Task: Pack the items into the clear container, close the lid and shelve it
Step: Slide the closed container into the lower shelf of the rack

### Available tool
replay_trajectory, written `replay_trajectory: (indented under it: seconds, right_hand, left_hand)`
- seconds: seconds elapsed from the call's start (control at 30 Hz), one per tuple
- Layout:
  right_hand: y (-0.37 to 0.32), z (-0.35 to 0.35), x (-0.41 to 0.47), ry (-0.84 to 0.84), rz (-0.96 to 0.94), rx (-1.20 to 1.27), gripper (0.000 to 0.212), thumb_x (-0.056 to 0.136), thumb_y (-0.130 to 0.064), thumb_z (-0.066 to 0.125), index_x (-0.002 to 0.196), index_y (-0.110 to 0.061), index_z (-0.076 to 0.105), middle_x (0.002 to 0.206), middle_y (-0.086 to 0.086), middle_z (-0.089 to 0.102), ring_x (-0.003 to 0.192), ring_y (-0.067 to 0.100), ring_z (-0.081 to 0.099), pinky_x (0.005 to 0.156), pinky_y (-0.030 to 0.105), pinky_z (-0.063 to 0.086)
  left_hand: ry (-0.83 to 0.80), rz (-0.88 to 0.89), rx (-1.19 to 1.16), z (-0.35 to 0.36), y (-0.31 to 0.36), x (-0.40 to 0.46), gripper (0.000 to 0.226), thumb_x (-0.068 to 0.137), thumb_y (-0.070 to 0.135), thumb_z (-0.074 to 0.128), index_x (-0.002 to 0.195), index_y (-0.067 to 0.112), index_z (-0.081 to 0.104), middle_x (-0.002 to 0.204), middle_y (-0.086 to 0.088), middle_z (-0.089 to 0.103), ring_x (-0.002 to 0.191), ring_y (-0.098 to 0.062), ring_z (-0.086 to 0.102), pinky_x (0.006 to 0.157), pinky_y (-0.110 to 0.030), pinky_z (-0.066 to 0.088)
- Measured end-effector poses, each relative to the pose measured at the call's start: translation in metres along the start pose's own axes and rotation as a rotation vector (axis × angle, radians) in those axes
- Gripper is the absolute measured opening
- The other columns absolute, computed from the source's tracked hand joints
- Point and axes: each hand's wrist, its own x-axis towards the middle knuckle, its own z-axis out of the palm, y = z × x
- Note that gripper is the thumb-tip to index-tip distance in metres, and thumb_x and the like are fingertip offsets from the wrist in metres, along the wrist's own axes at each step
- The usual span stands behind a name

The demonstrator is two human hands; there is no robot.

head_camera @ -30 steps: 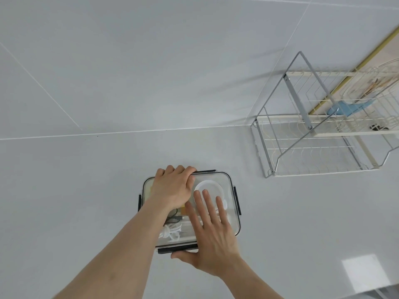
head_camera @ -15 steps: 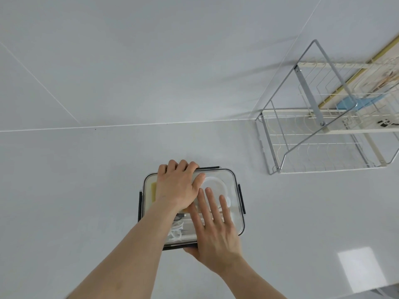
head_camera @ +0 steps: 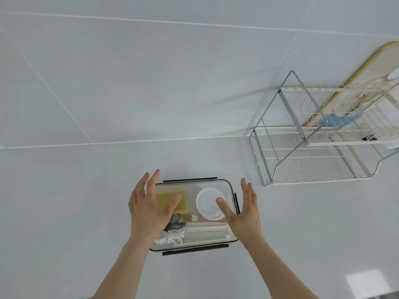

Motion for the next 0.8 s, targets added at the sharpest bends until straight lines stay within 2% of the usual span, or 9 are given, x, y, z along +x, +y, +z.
replay_trajectory:
  seconds: [0.07,0.13,0.23,0.33,0.53,0.67,0.8]
  right_hand:
    - [0.001,0.000,0.005,-0.099,0.134,0.232,0.105,0.066,-0.076,0.071,0.151,-0.055,0.013,0.165,-0.015,0.021,0.152,0.009,0.021,0.120,0.038,0.026]
    - [0.003,0.005,0.005,-0.180,0.194,0.338,0.101,0.071,-0.064,0.080,0.150,-0.057,0.018,0.161,-0.017,0.030,0.148,0.004,0.027,0.117,0.033,0.027]
    - [0.008,0.010,0.006,-0.193,0.216,0.362,0.093,0.075,-0.042,0.086,0.148,-0.053,0.030,0.155,-0.011,0.043,0.142,0.012,0.043,0.119,0.044,0.034]
    - [0.005,0.008,0.007,-0.184,0.207,0.387,0.088,0.078,-0.028,0.086,0.148,-0.047,0.036,0.152,-0.010,0.047,0.140,0.011,0.044,0.116,0.050,0.040]
    - [-0.013,-0.006,0.009,-0.143,0.167,0.418,0.086,0.077,-0.028,0.087,0.144,-0.051,0.039,0.148,-0.005,0.050,0.137,0.016,0.049,0.112,0.051,0.045]
    - [-0.032,-0.022,0.010,-0.110,0.117,0.437,0.086,0.077,-0.028,0.087,0.145,-0.051,0.038,0.149,-0.004,0.050,0.138,0.017,0.048,0.114,0.050,0.043]
    - [-0.049,-0.040,0.004,-0.078,0.079,0.456,0.086,0.077,-0.027,0.087,0.144,-0.051,0.039,0.149,-0.002,0.050,0.137,0.020,0.050,0.113,0.050,0.044]
  left_hand:
    - [-0.046,-0.120,-0.123,-0.003,-0.009,-0.015,0.100,0.063,0.078,0.063,0.146,0.050,0.016,0.157,0.002,0.022,0.143,-0.018,0.022,0.112,-0.050,0.029]
    - [-0.098,-0.195,-0.275,-0.003,-0.014,-0.027,0.111,0.055,0.074,0.073,0.147,0.050,0.014,0.153,0.004,0.025,0.140,-0.011,0.026,0.107,-0.042,0.036]
    - [-0.116,-0.240,-0.430,-0.004,-0.014,-0.032,0.117,0.053,0.056,0.088,0.146,0.049,0.018,0.147,0.015,0.039,0.134,-0.007,0.038,0.105,-0.037,0.039]
    - [-0.129,-0.259,-0.444,-0.006,-0.012,-0.031,0.119,0.053,0.043,0.093,0.145,0.051,0.019,0.145,0.014,0.046,0.132,-0.011,0.044,0.105,-0.041,0.043]
    - [-0.109,-0.207,-0.445,-0.020,0.005,-0.023,0.119,0.053,0.043,0.093,0.143,0.055,0.017,0.142,0.012,0.047,0.133,-0.014,0.043,0.101,-0.038,0.042]
    - [-0.100,-0.152,-0.481,-0.035,0.025,-0.017,0.119,0.055,0.040,0.093,0.145,0.054,0.016,0.148,0.008,0.044,0.135,-0.016,0.042,0.106,-0.045,0.041]
    - [-0.105,-0.086,-0.523,-0.050,0.044,-0.017,0.119,0.055,0.040,0.093,0.145,0.054,0.017,0.148,0.011,0.043,0.136,-0.015,0.041,0.105,-0.047,0.043]
